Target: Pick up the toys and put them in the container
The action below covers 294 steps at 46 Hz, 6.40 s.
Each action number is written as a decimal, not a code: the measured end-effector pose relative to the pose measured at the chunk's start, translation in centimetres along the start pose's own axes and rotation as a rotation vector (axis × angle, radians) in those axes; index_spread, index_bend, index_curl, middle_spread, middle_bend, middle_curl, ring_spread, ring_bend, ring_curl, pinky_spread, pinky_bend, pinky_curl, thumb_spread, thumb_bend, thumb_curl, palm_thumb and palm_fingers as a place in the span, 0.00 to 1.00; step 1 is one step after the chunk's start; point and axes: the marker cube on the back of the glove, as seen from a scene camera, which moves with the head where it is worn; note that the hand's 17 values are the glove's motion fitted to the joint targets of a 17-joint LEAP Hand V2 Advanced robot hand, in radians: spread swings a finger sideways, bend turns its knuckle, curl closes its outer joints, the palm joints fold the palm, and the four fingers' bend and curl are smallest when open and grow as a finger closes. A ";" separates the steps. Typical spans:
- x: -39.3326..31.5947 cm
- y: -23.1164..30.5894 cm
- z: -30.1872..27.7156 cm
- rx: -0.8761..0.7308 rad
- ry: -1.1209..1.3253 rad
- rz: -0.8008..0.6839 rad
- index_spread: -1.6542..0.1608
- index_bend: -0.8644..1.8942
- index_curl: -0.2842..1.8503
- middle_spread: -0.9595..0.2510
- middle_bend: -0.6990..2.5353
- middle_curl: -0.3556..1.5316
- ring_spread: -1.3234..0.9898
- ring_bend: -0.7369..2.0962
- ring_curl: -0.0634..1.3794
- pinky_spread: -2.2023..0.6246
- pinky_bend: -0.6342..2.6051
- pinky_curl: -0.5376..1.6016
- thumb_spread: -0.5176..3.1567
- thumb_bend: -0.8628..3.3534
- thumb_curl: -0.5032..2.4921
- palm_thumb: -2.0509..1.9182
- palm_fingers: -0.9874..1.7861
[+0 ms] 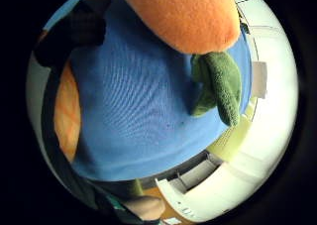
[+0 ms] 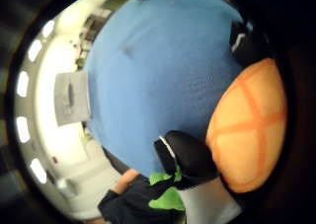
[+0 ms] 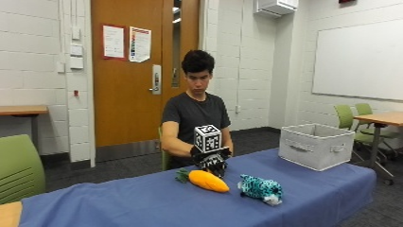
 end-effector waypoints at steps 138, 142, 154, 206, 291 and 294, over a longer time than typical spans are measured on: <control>-47.1 -3.0 -20.7 0.241 0.189 -0.638 0.75 0.32 0.50 0.69 0.38 0.47 0.46 0.58 0.30 0.73 0.49 0.43 0.42 0.18 0.34 0.48 0.30; -44.1 -3.8 -21.4 0.262 0.173 -0.522 0.75 0.33 0.46 0.70 0.37 0.47 0.46 0.57 0.30 0.74 0.49 0.43 0.42 0.18 0.32 0.48 0.31; -28.2 -9.2 -23.4 0.303 0.183 -0.320 0.75 0.36 0.40 0.71 0.37 0.45 0.46 0.56 0.28 0.74 0.47 0.41 0.43 0.18 0.27 0.49 0.33; -4.8 -24.2 -3.3 0.073 0.048 -0.070 0.79 0.30 0.20 0.68 0.39 0.44 0.44 0.56 0.27 0.72 0.47 0.42 0.45 0.21 0.24 0.53 0.35; -48.4 -2.7 -30.3 0.314 -0.018 -0.667 0.72 0.33 0.11 0.48 0.54 0.62 0.42 0.77 0.40 0.60 0.50 0.45 0.34 0.25 0.49 0.69 0.72; -51.1 -2.3 -29.5 0.323 0.014 -0.704 0.72 0.33 0.11 0.48 0.54 0.62 0.42 0.77 0.40 0.60 0.50 0.45 0.34 0.25 0.49 0.69 0.72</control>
